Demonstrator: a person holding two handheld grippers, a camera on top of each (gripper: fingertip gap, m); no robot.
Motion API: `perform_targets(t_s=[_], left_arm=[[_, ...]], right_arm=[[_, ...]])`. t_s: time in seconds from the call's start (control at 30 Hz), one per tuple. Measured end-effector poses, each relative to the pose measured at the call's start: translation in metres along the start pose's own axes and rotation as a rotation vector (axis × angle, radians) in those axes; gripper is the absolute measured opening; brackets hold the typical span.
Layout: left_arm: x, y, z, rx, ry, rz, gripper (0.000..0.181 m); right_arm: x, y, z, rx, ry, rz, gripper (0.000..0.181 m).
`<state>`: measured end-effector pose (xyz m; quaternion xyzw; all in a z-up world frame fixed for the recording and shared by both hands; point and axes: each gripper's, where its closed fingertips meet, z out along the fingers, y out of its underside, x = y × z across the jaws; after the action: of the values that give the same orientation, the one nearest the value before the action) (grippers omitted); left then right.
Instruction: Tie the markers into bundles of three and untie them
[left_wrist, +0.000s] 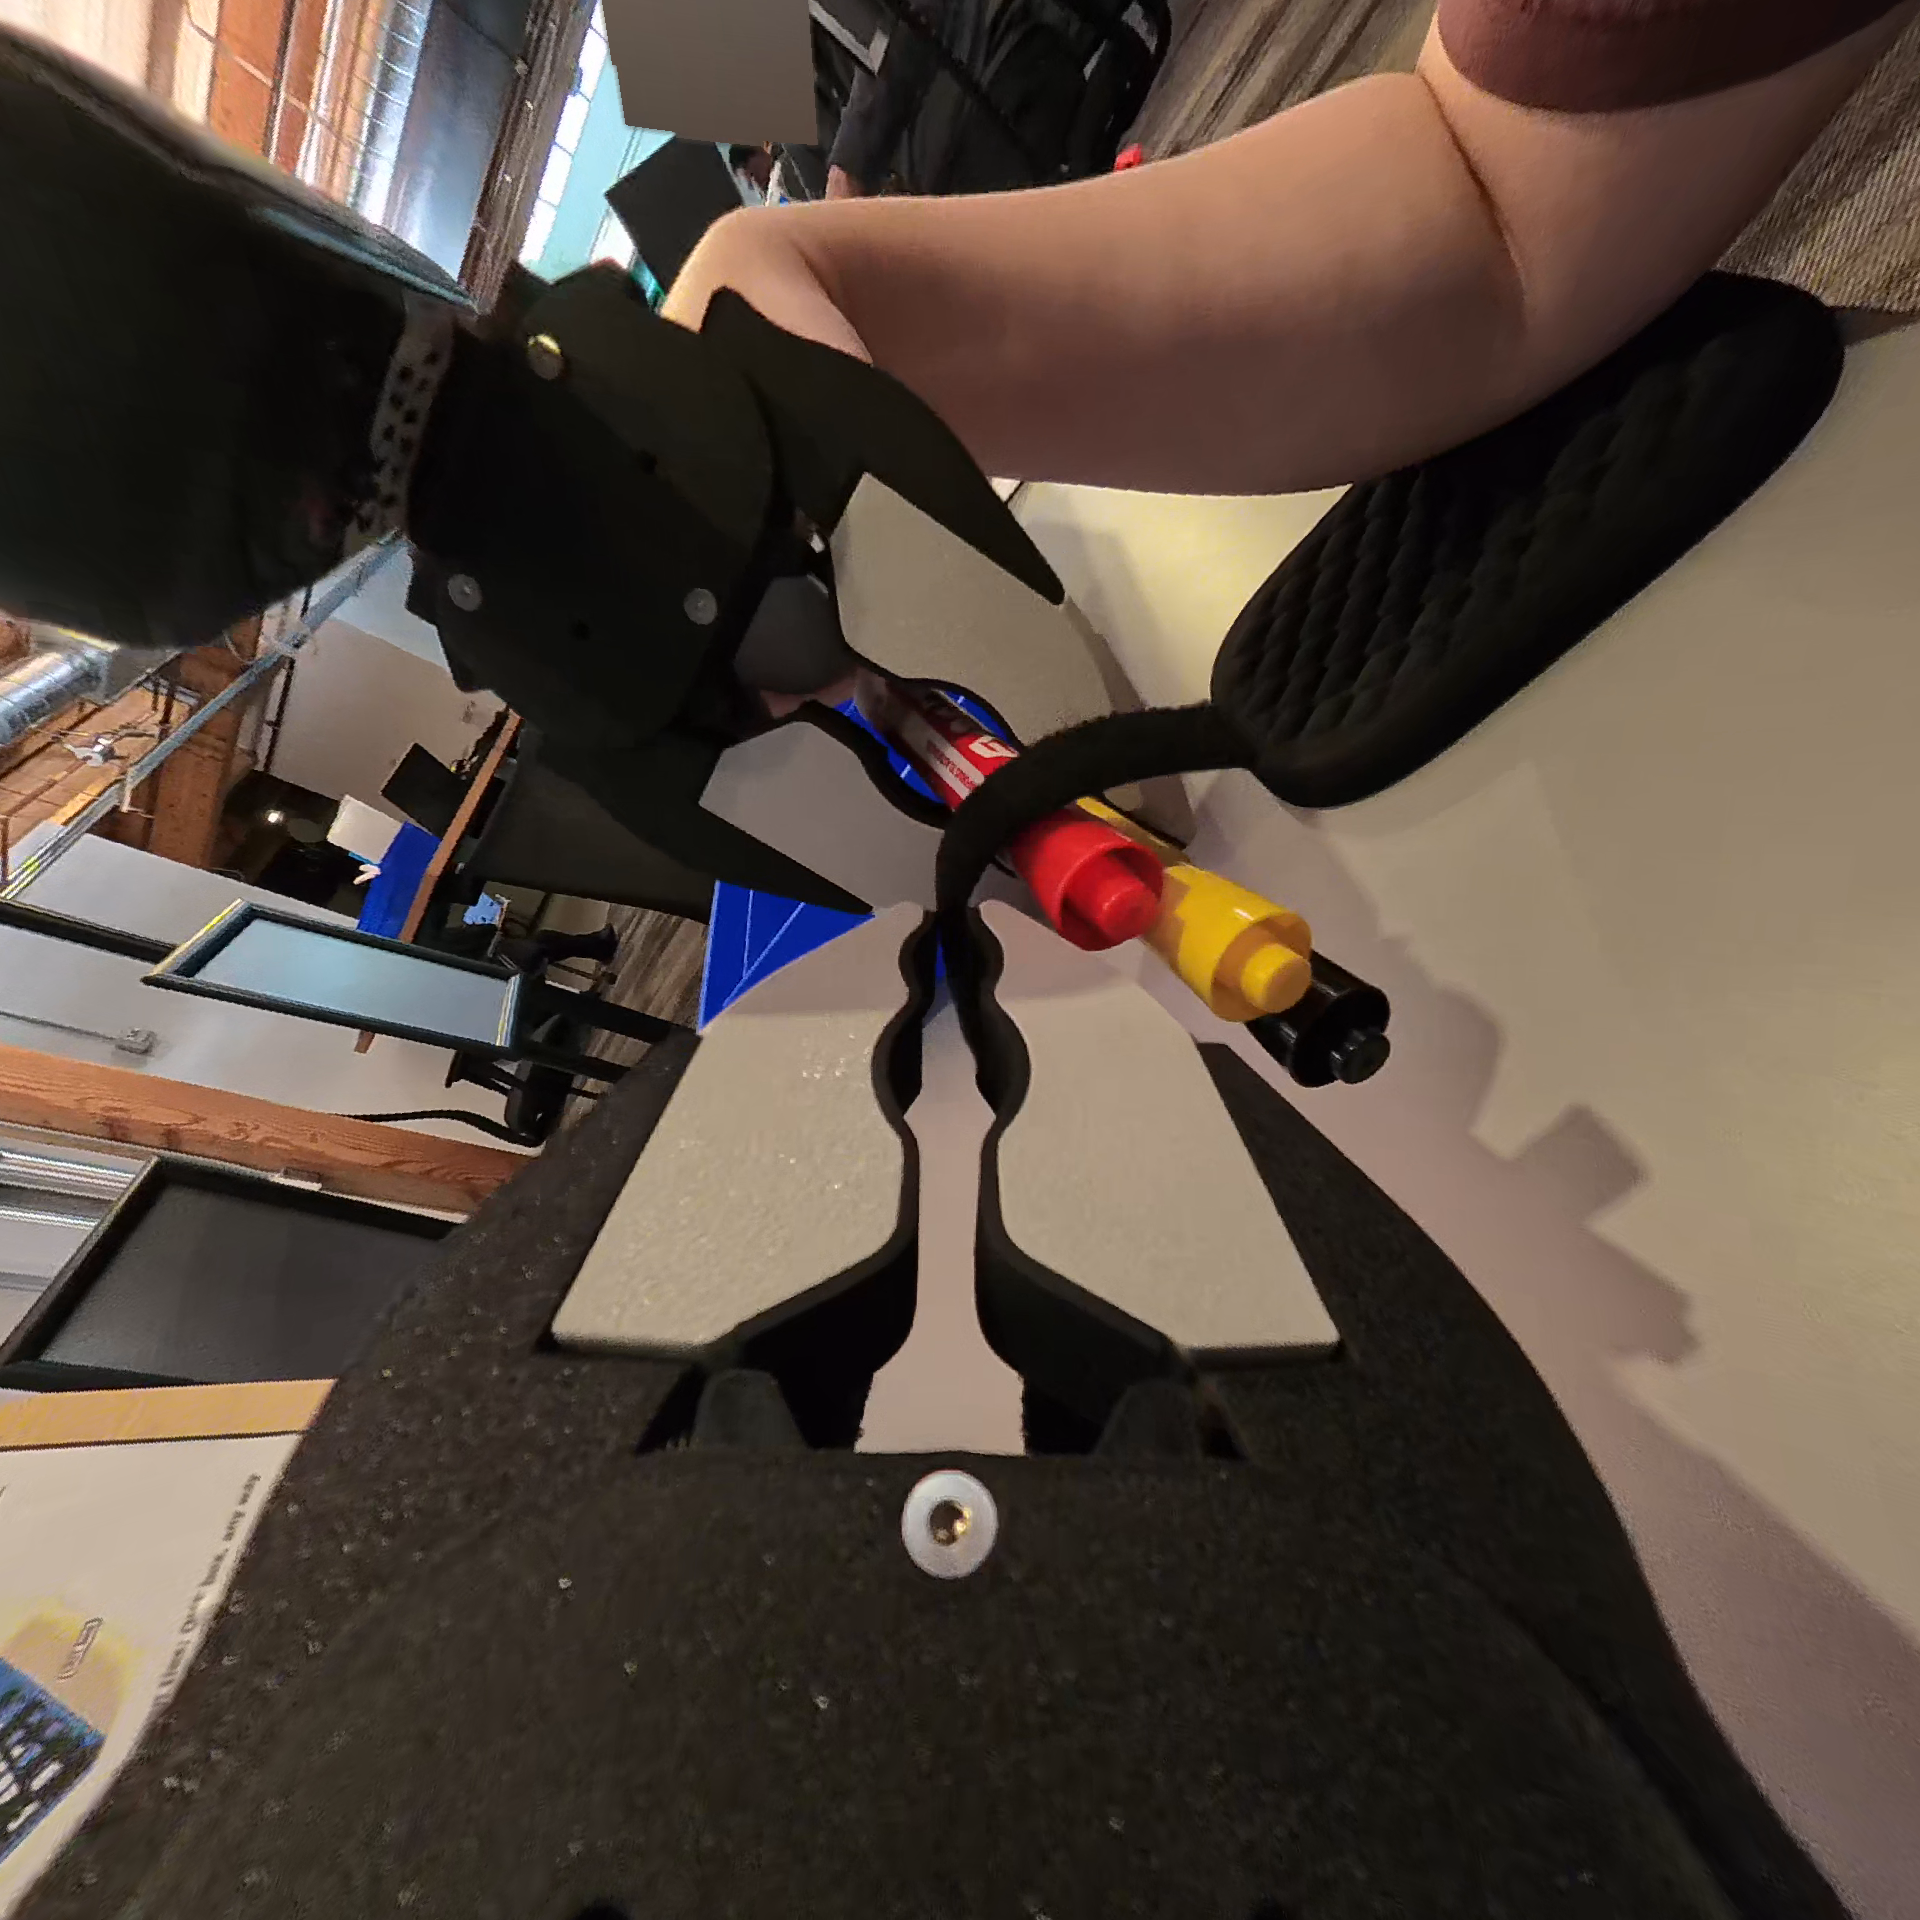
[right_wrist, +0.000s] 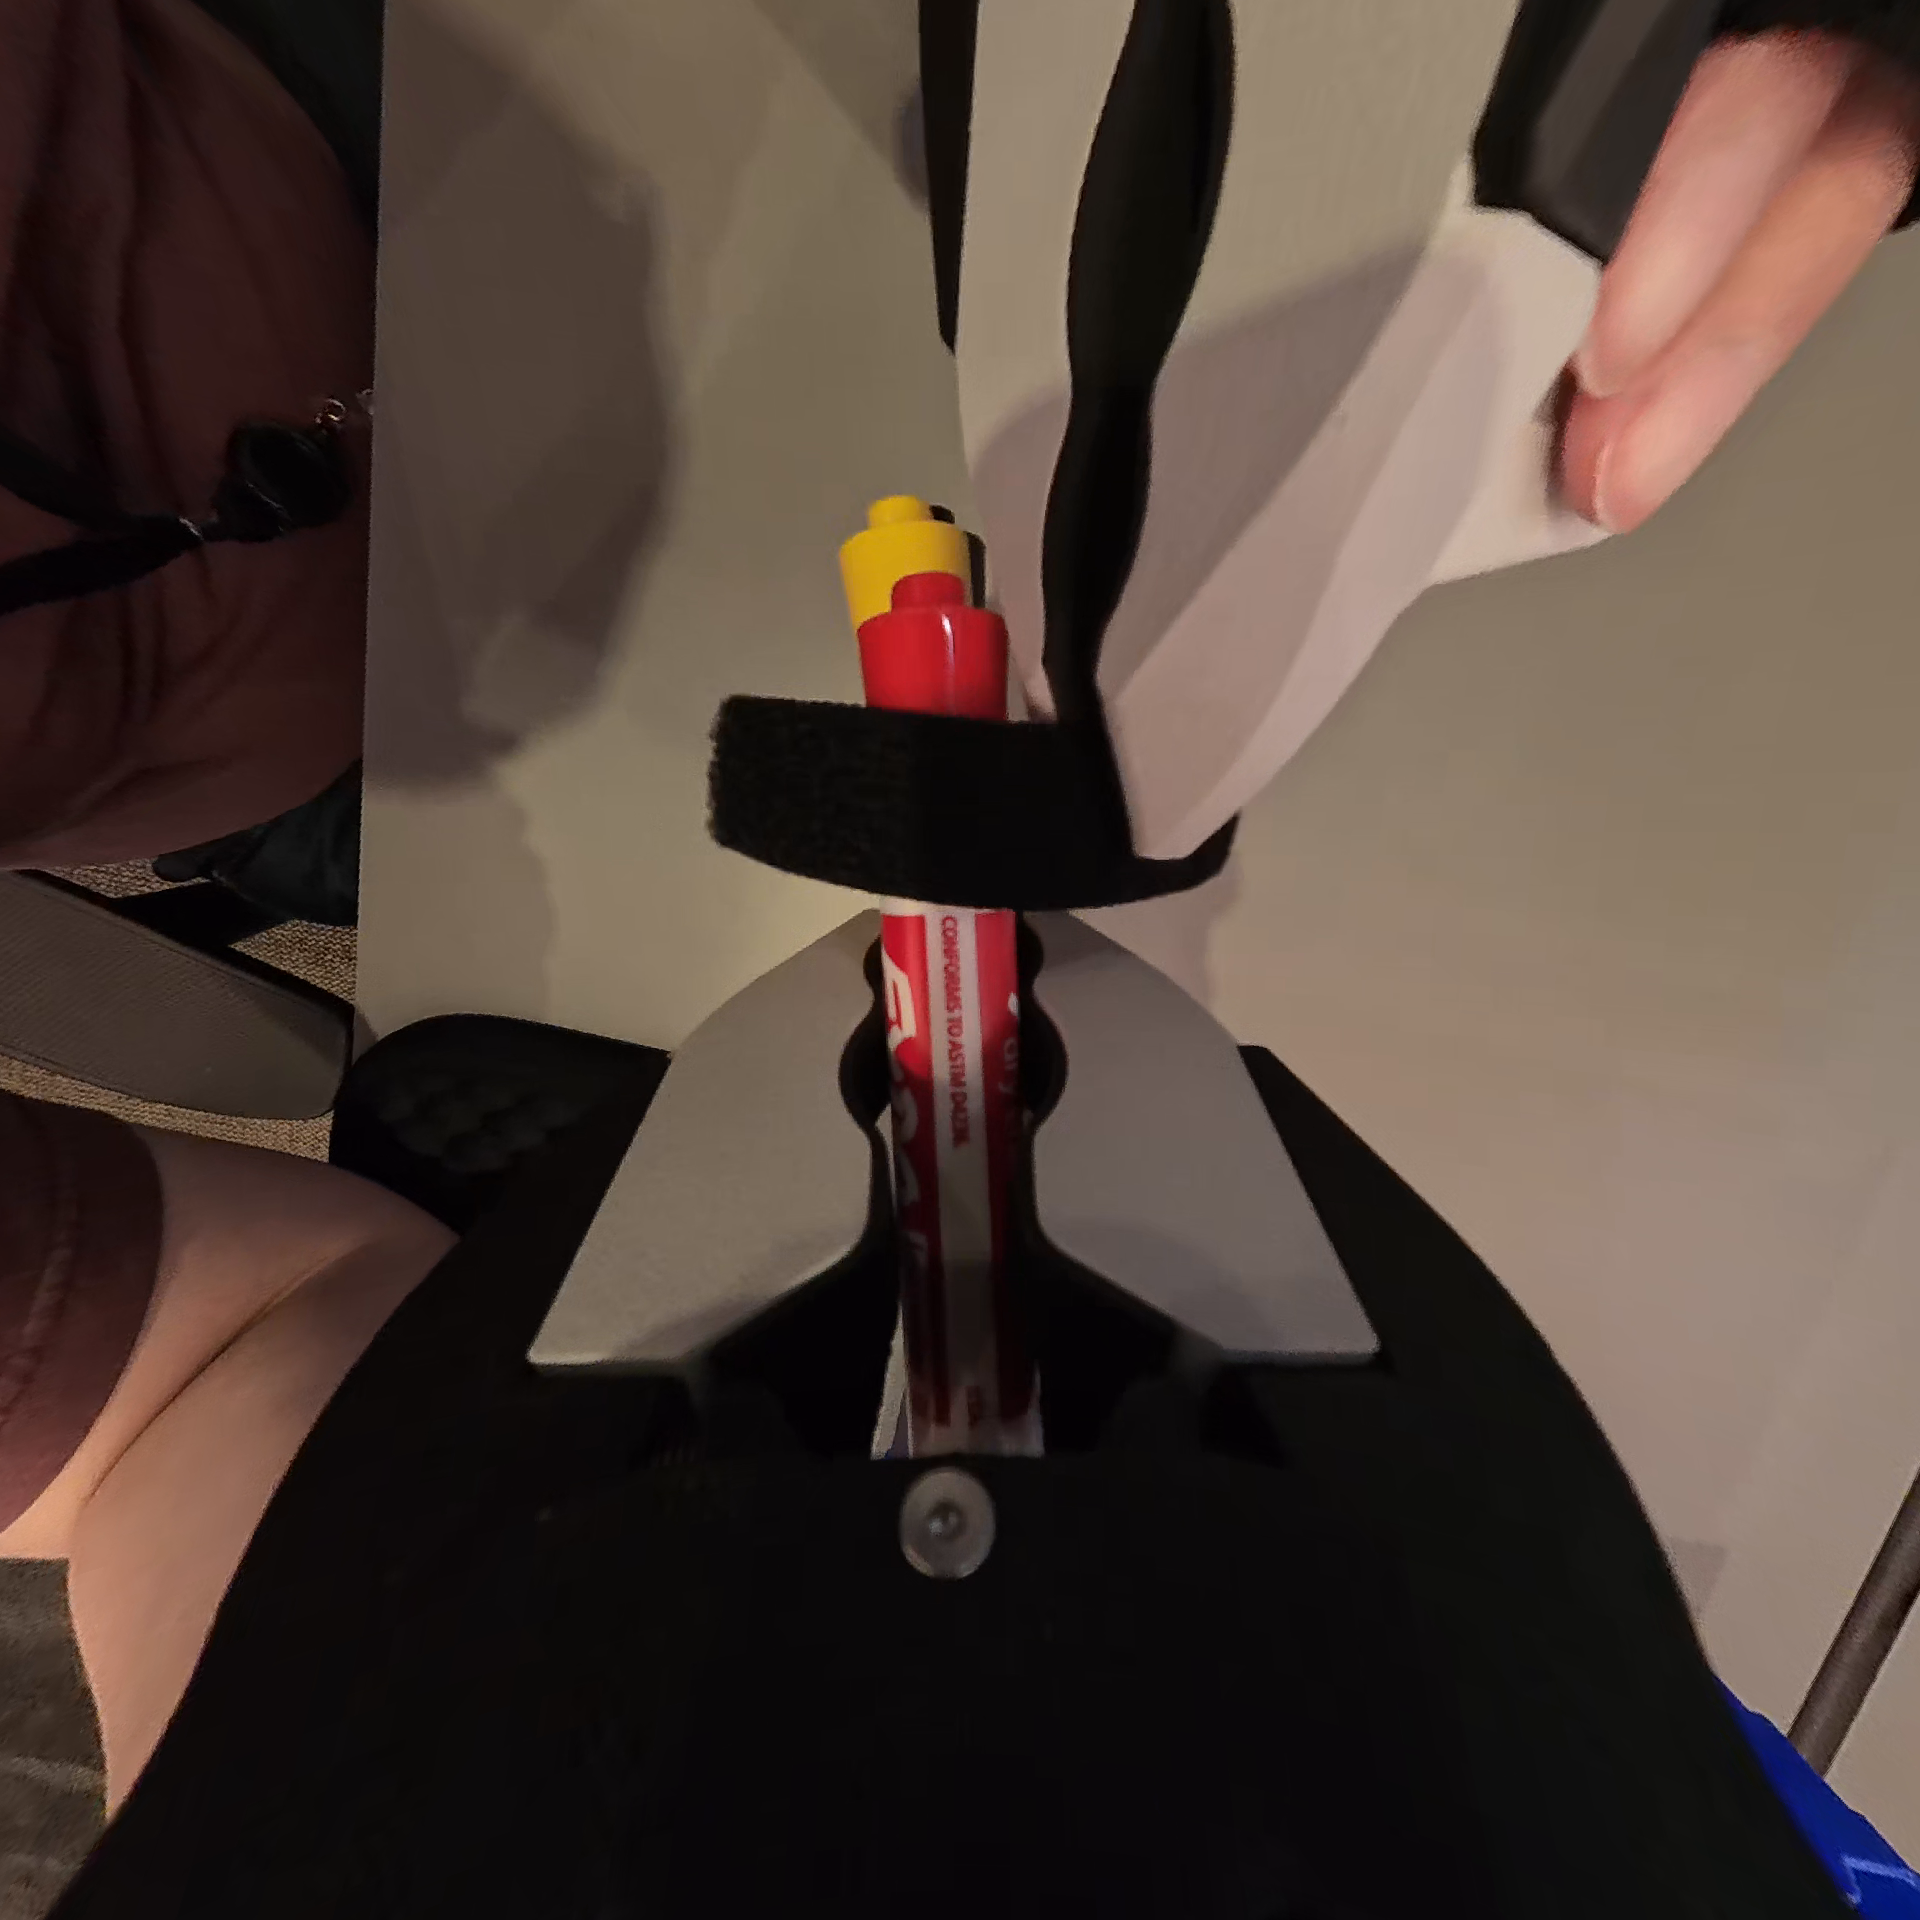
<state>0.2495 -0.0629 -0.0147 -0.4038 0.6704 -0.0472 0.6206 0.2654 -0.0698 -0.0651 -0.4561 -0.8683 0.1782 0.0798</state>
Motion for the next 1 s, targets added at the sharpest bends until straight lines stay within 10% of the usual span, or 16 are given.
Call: perform_targets(t_s=[1.0], left_arm=[[-0.011,-0.001,-0.012,-0.053,-0.025,0.002,0.016]], right_arm=[[0.010,-0.011,-0.011,0.057,0.123,-0.085,0.020]])
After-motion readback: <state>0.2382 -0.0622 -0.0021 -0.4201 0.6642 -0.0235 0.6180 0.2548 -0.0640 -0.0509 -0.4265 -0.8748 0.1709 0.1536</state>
